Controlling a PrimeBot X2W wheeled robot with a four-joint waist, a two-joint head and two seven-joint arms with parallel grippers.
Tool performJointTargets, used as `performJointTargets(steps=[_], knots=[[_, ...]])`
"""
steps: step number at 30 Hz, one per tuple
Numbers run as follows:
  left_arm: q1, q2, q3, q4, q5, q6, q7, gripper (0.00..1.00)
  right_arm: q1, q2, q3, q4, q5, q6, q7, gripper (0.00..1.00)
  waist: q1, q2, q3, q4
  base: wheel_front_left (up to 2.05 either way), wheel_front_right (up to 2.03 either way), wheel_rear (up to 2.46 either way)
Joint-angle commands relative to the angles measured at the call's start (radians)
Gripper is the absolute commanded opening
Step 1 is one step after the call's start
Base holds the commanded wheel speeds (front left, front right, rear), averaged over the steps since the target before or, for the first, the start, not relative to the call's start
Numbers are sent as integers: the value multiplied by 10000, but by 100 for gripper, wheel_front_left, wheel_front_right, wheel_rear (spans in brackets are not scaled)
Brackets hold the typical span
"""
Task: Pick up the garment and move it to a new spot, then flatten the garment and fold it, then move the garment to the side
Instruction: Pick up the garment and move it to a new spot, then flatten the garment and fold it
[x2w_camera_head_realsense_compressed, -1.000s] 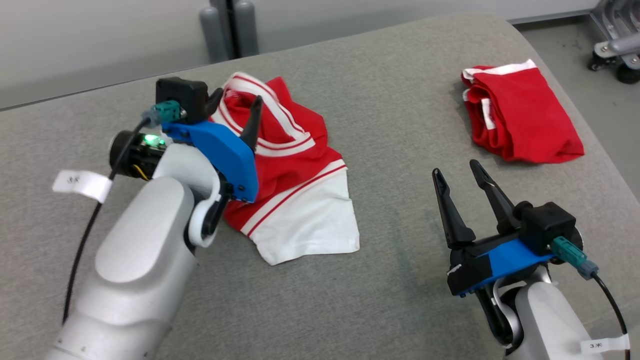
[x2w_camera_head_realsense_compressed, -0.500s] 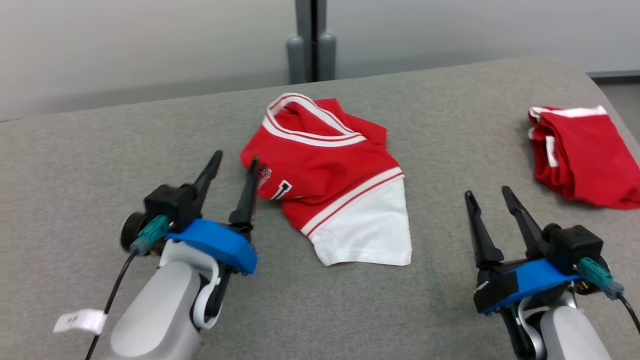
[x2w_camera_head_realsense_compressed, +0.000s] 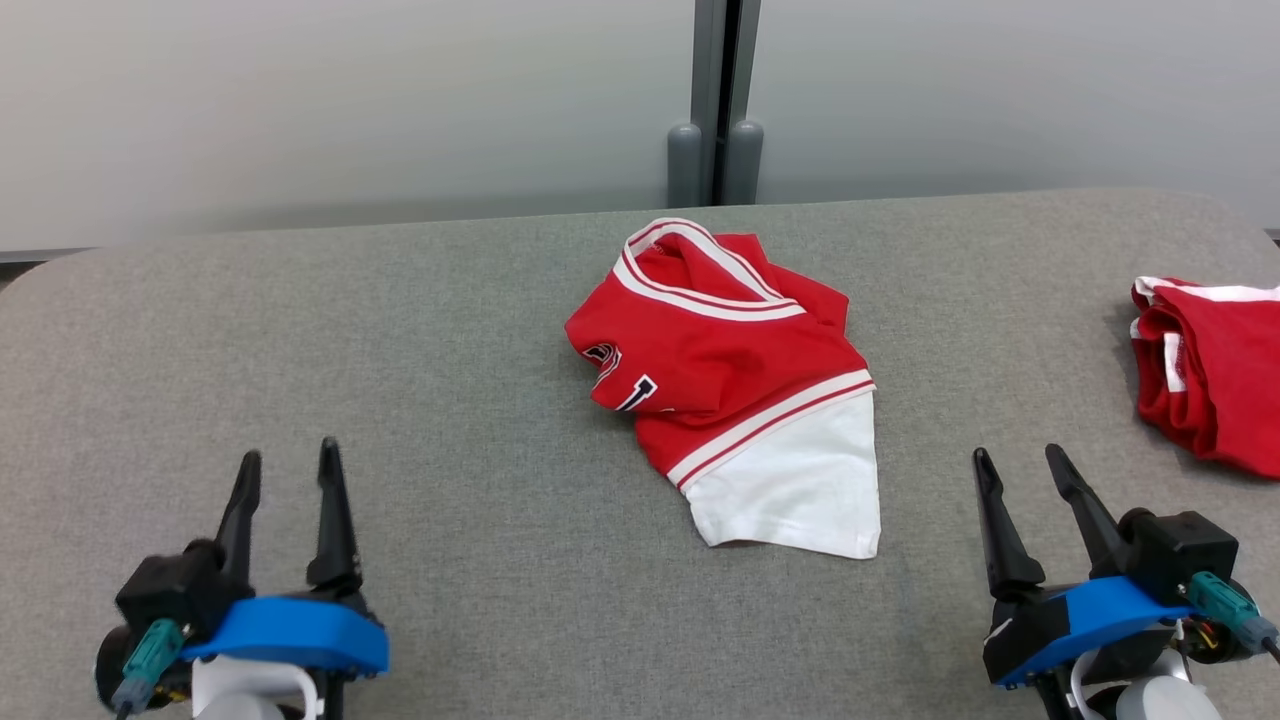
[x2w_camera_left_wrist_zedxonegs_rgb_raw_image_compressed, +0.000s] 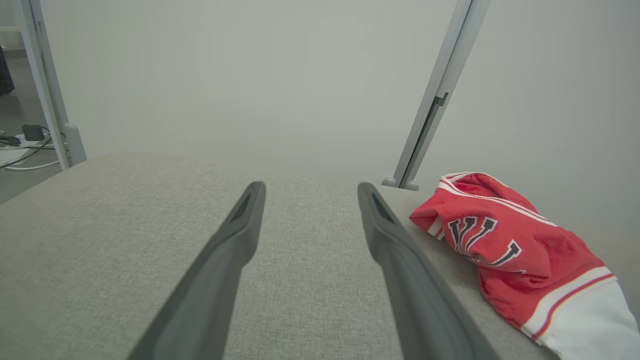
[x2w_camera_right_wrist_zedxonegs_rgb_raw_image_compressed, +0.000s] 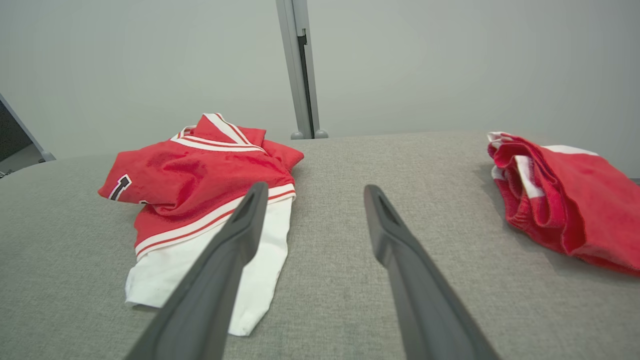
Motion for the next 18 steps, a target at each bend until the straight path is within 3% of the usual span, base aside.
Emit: performJointTargets(steps=[1, 6, 18], knots=[[81, -1, 58, -30, 63, 51, -44, 100, 90, 1, -6, -49, 38, 6, 32, 100, 1, -1, -21, -1, 0, 0, 0], [717, 71, 539, 9, 182, 134, -45, 100, 185, 29, 53, -31, 104, 6, 83, 100, 1, -1, -207, 11, 0, 0, 0], [672, 266, 177, -111, 324, -128, 116, 100, 233, 55, 172, 73, 202, 6, 119, 100, 1, -1, -326, -23, 0, 0, 0]])
